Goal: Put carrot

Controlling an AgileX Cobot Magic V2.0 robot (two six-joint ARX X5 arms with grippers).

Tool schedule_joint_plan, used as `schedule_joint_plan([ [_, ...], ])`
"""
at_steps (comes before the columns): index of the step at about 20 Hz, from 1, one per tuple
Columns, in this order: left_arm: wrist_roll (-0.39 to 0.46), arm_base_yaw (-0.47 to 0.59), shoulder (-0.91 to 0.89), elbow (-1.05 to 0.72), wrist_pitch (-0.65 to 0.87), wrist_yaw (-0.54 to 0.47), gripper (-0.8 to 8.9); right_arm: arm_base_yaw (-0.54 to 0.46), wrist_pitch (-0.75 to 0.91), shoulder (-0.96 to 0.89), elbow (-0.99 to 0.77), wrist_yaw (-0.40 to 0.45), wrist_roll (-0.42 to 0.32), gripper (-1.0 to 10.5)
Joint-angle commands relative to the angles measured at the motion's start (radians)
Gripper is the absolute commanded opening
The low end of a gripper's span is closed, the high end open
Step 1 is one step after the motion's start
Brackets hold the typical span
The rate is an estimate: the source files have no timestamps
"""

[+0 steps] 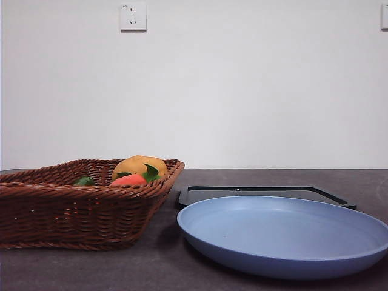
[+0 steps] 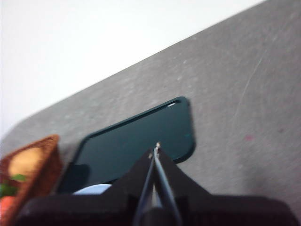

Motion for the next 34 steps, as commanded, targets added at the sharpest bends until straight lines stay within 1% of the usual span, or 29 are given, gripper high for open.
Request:
schedule_joint_plan([
  [1,-0.031,0.003,-0.002,-0.006,0.005,0.007,0.07,0.002,0.012,-0.003,-0.005,-0.039,0.075,0.0],
  [4,-0.051,0.003,-0.001,0.004,0.0,0.007,0.07,0.002,0.009,-0.001,0.002,-0.063,0.086,0.0],
  [7,-0.053,0.003,0.024,0.047,-0.048,0.006,0.07,0.002,-0.049,0.025,0.045,-0.062,0.093,0.0],
  [9,-0.052,0.003,0.064,0.088,-0.082,0.007,0.07,0.002,-0.1,0.059,0.087,-0.062,0.09,0.0],
  [13,-0.051,0.002,0.169,0.173,-0.111,0.009,0.07,0.002,-0.177,0.15,0.171,-0.064,0.062,0.0],
  [15,-0.036,0.001,0.236,0.221,-0.117,0.039,0.07,0.002,-0.217,0.208,0.218,-0.077,0.047,0.0],
  [21,0.017,0.0,0.449,0.356,-0.133,0.157,0.07,0.002,-0.293,0.391,0.351,-0.142,-0.045,0.0],
  [23,0.046,-0.006,0.52,0.402,-0.147,0.174,0.07,0.002,-0.326,0.452,0.395,-0.142,-0.079,0.0],
  [26,0.131,-0.048,0.68,0.523,-0.229,0.195,0.07,0.002,-0.414,0.595,0.488,-0.148,-0.175,0.0],
  [28,0.193,-0.096,0.774,0.599,-0.305,0.194,0.07,0.002,-0.467,0.692,0.538,-0.189,-0.217,0.0],
  [30,0.231,-0.152,0.852,0.658,-0.372,0.194,0.07,0.002,-0.518,0.79,0.576,-0.246,-0.249,0.0],
  [32,0.246,-0.193,0.902,0.686,-0.403,0.192,0.07,0.002,-0.527,0.879,0.581,-0.315,-0.261,0.0],
  [34,0.246,-0.222,0.925,0.686,-0.404,0.194,0.1,0.003,-0.531,0.951,0.581,-0.324,-0.268,0.2],
])
